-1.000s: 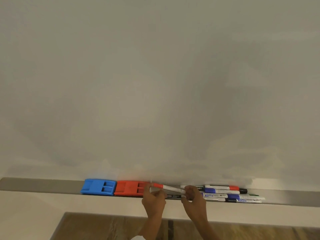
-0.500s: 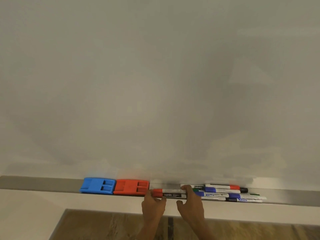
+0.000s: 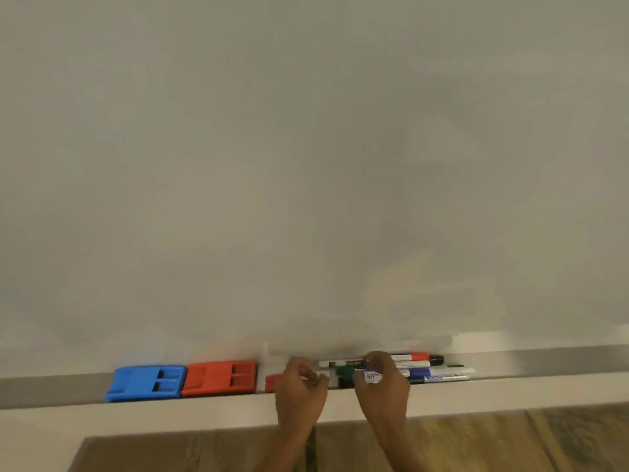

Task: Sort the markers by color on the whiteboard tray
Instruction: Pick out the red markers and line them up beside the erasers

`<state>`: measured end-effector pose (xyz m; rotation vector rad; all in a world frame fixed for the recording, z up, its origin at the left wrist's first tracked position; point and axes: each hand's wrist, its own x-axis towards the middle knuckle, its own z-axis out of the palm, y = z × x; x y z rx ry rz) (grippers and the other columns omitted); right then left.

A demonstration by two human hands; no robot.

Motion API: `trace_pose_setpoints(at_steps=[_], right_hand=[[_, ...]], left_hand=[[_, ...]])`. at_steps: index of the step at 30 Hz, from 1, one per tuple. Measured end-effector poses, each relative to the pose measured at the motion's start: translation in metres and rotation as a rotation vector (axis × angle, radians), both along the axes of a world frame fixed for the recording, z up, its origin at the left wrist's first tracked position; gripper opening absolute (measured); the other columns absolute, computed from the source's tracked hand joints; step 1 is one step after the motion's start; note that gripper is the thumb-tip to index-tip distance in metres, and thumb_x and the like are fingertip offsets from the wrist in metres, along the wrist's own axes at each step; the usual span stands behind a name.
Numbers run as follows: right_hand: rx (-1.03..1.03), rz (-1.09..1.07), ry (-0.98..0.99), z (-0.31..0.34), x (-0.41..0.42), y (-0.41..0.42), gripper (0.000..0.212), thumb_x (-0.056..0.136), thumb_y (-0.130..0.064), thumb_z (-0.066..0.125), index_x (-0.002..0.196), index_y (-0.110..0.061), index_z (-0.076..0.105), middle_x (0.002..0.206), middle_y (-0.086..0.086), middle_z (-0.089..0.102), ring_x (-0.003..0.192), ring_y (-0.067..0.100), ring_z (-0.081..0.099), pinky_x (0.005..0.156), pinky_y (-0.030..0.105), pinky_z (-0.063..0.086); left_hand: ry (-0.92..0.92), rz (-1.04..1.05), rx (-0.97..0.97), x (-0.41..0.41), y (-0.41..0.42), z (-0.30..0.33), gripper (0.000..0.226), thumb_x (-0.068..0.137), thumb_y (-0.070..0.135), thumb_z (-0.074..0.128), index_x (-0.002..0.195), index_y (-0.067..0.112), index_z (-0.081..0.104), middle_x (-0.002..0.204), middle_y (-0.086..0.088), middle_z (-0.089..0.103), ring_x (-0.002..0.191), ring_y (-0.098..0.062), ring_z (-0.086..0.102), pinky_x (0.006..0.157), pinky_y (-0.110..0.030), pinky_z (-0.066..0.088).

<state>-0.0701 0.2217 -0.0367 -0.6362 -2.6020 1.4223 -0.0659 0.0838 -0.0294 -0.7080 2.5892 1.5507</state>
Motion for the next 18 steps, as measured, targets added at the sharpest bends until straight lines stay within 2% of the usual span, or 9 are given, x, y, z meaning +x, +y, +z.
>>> trace_pose_setpoints(at_steps=[4,7,11,13,15,18], right_hand=[[-0.056,-0.254,0.039,0.004,-0.001,0.051,0.033,0.075,-0.014,0.077,0.101,-0.017,0.058,0.09,0.002,0.065,0.079,0.018,0.062,0.076,0.031,0.052],[-0.09,-0.327,0.0,0.008,-0.004,0.081,0.035,0.077,-0.011,0.075,0.107,-0.013,0.056,0.09,0.005,0.062,0.08,0.024,0.063,0.081,0.037,0.053],[-0.049,-0.234,-0.122,0.002,-0.012,0.1,0.051,0.076,-0.013,0.076,0.12,-0.007,0.05,0.104,0.011,0.063,0.08,0.02,0.054,0.082,0.036,0.052],[-0.023,-0.187,-0.147,-0.003,-0.017,0.104,0.056,0.075,-0.014,0.077,0.122,-0.009,0.047,0.109,0.013,0.065,0.08,0.02,0.054,0.083,0.039,0.054],[-0.013,-0.161,-0.166,-0.007,-0.021,0.105,0.057,0.074,-0.016,0.077,0.122,-0.01,0.046,0.109,0.014,0.066,0.078,0.02,0.054,0.082,0.04,0.054],[-0.006,-0.154,-0.167,-0.011,-0.024,0.104,0.055,0.074,-0.018,0.078,0.119,-0.012,0.047,0.109,0.013,0.065,0.078,0.019,0.054,0.081,0.039,0.054]], left_hand=[[-0.027,-0.19,0.111,-0.01,0.041,0.008,0.03,0.071,0.018,0.081,0.092,0.021,0.061,0.09,0.006,0.067,0.078,-0.013,0.065,0.071,-0.017,0.057],[-0.076,-0.276,0.177,-0.018,0.065,0.008,0.035,0.068,0.02,0.082,0.095,0.019,0.061,0.088,0.003,0.064,0.073,-0.009,0.06,0.064,-0.011,0.05],[-0.162,-0.307,0.182,-0.027,0.088,0.006,0.047,0.065,0.027,0.084,0.104,0.019,0.058,0.098,0.003,0.061,0.088,-0.015,0.061,0.074,-0.018,0.049],[-0.208,-0.298,0.188,-0.029,0.095,0.006,0.053,0.064,0.028,0.084,0.109,0.018,0.057,0.104,0.001,0.06,0.092,-0.015,0.059,0.072,-0.017,0.046],[-0.232,-0.29,0.203,-0.032,0.1,0.005,0.056,0.065,0.026,0.084,0.112,0.017,0.055,0.109,-0.001,0.06,0.096,-0.016,0.059,0.068,-0.016,0.044],[-0.248,-0.284,0.206,-0.034,0.105,0.006,0.059,0.066,0.024,0.084,0.116,0.017,0.053,0.116,-0.001,0.057,0.103,-0.017,0.058,0.074,-0.016,0.045]])
